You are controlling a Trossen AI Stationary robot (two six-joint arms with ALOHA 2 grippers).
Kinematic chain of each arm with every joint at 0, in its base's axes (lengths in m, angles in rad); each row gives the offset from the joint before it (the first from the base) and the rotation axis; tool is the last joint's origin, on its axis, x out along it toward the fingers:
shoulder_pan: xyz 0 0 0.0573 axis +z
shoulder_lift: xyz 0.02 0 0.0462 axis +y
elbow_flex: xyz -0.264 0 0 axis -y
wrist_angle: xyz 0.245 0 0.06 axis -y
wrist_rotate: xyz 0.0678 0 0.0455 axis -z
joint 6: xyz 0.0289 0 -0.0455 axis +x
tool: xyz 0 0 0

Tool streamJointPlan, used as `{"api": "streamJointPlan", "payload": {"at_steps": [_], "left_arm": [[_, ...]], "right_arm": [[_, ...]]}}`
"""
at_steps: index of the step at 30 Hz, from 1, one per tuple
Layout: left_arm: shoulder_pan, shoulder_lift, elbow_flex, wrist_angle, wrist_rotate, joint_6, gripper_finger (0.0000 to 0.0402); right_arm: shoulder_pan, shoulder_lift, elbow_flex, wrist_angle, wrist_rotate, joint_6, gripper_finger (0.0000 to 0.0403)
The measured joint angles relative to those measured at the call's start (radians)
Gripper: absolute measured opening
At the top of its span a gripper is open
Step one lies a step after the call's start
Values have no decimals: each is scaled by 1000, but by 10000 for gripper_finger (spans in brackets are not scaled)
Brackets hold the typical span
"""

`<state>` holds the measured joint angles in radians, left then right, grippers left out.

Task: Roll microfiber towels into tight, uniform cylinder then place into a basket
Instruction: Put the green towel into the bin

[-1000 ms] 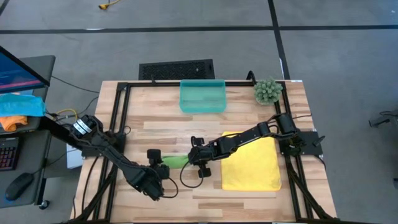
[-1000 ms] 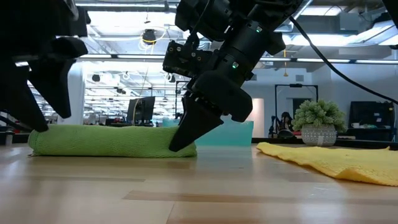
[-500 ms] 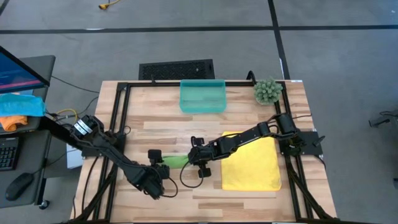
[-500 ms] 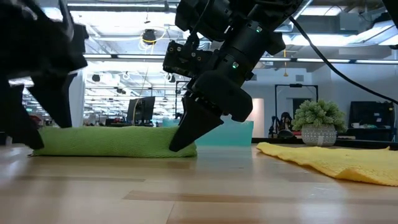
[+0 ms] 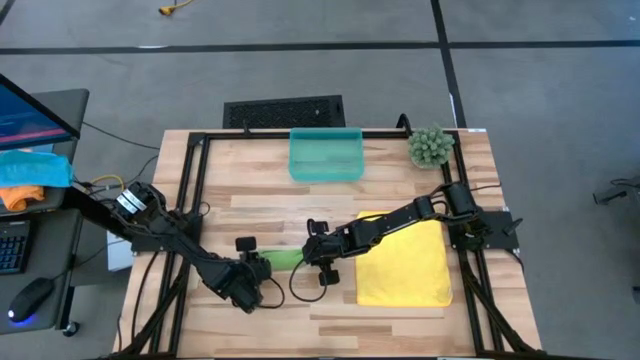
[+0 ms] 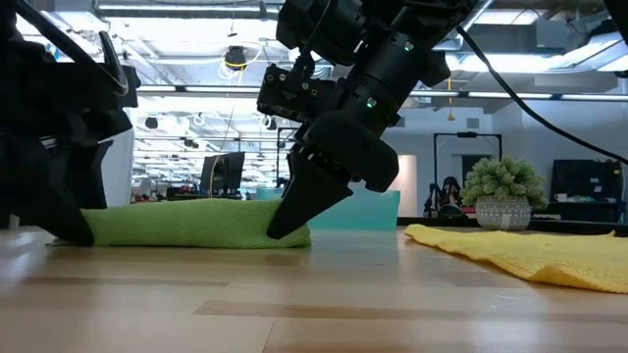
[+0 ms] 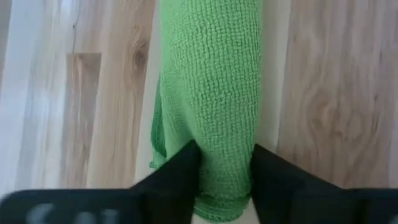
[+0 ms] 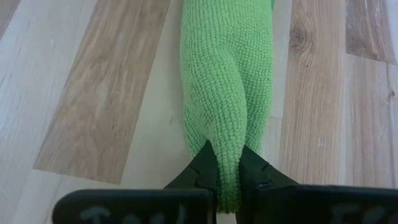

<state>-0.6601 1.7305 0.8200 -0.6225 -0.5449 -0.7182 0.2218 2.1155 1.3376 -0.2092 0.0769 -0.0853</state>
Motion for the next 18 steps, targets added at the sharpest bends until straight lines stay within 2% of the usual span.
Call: {"api": "streamJointPlan", "payload": {"at_steps": [5,18], "left_arm": [[6,6,-6,-21,-73,30,17],[56,6,6,-18,-145,147,9]], "right_arm": [[0,0,0,0,2,-1,37],[12,-39,-5,-89,183,-53,24]]}}
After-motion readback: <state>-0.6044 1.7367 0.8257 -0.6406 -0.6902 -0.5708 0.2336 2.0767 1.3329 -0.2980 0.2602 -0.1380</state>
